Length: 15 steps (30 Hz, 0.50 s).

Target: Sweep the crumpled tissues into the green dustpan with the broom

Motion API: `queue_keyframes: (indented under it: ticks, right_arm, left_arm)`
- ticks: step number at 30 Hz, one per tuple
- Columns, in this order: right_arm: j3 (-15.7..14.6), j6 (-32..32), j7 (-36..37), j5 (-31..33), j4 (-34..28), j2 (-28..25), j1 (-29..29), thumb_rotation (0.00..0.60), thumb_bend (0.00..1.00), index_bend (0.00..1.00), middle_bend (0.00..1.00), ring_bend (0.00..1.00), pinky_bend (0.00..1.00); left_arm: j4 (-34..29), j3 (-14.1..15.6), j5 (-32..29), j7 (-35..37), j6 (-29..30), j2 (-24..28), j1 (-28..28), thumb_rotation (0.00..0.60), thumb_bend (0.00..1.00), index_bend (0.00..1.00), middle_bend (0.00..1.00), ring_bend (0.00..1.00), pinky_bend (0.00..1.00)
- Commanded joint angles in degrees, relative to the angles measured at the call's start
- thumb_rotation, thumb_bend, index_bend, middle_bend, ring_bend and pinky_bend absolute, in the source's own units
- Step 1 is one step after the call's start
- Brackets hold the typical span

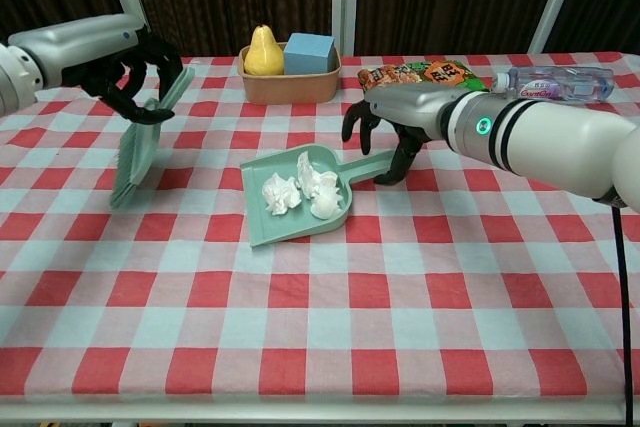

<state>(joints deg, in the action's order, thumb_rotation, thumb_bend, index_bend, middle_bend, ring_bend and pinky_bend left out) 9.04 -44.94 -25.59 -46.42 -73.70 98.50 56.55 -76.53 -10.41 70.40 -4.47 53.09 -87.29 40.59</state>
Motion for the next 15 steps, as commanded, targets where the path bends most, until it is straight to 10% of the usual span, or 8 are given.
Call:
queue_keyframes:
  ticks: [1,15]
  right_arm:
    - [0.14,-0.66,-0.54,0.43,-0.54,-0.24,-0.15,0.600,0.10,0.14,0.24,0.09,0.12]
    - [0.44,-7.21,-1.03,-3.52,-10.86,-9.96,-3.62,0.600,0.10,0.10,0.23,0.07,0.11]
  left_arm:
    - [-0.06,0.64,-3.12,-5.20,-1.90,0.26,0.92,0.600,0.51,0.42,0.48,0.68,0.87]
    - [-7.31,-0.34,-8.18,-11.07,1.39,6.03,-0.36,0.600,0.37,0.25,0.36,0.50,0.81]
